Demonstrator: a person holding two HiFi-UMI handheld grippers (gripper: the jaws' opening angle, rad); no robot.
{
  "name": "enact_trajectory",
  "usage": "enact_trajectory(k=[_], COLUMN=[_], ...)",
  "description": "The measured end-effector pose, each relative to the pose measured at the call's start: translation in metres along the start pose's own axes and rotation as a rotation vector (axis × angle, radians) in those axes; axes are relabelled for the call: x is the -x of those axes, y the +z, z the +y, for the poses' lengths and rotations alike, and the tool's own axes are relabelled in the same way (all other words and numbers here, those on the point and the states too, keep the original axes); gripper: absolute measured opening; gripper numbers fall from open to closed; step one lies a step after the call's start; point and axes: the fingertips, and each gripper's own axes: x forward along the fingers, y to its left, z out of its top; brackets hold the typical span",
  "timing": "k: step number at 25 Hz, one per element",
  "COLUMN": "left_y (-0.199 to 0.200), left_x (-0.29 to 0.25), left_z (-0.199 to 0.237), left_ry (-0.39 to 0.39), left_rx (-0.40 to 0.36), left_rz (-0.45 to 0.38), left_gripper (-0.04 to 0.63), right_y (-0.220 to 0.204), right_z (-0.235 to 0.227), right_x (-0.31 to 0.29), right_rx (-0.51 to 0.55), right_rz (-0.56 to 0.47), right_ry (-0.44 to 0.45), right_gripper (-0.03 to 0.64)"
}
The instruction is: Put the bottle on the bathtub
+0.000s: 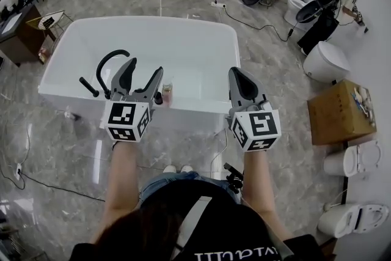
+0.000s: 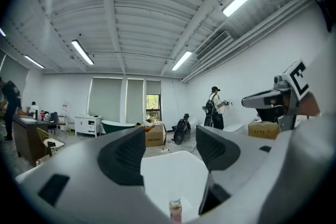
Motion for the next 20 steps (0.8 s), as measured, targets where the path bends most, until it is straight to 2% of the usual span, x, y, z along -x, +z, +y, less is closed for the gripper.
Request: enact_trajectory(k=[2, 4, 5, 7, 8, 20], left_y=[0.006, 0.011, 0.014, 0.018, 0.020, 0.040], left_x=[0.001, 0.001, 0.002, 0.004, 0.004, -0.001], left_z=[-0.003, -0.004, -0.003, 0.000, 0.002, 0.015], left_ry=[-0.008, -0.007, -0.002, 0.013, 0.019, 0.022], left_rx=[-0.014, -0.031, -0.038, -0.050, -0.055, -0.060], left_rz=[-0.014, -0.030, -0.041, -0.063, -0.070, -0.088], left_gripper=[0.279, 0.205, 0.164, 0.028, 0.012, 0.011], right_y=[0.006, 0.012, 0.014, 0.016, 0.018, 0.025], right_z=[0.001, 0.002, 0.003, 0.003, 0.003, 0.001], right_x=[-0.001, 0.000, 0.000, 0.000, -0.001, -0.007], right_rx=[0.008, 0.013, 0.016, 0.021, 0.022, 0.040], right_rz=[-0.017, -0.034, -0.042, -0.054, -0.059, -0.071], right_ry=[-0.007, -0.010, -0.011, -0.017, -0.021, -0.025], right_gripper=[0.015, 0.015, 0.015, 0.015, 0.015, 0.015])
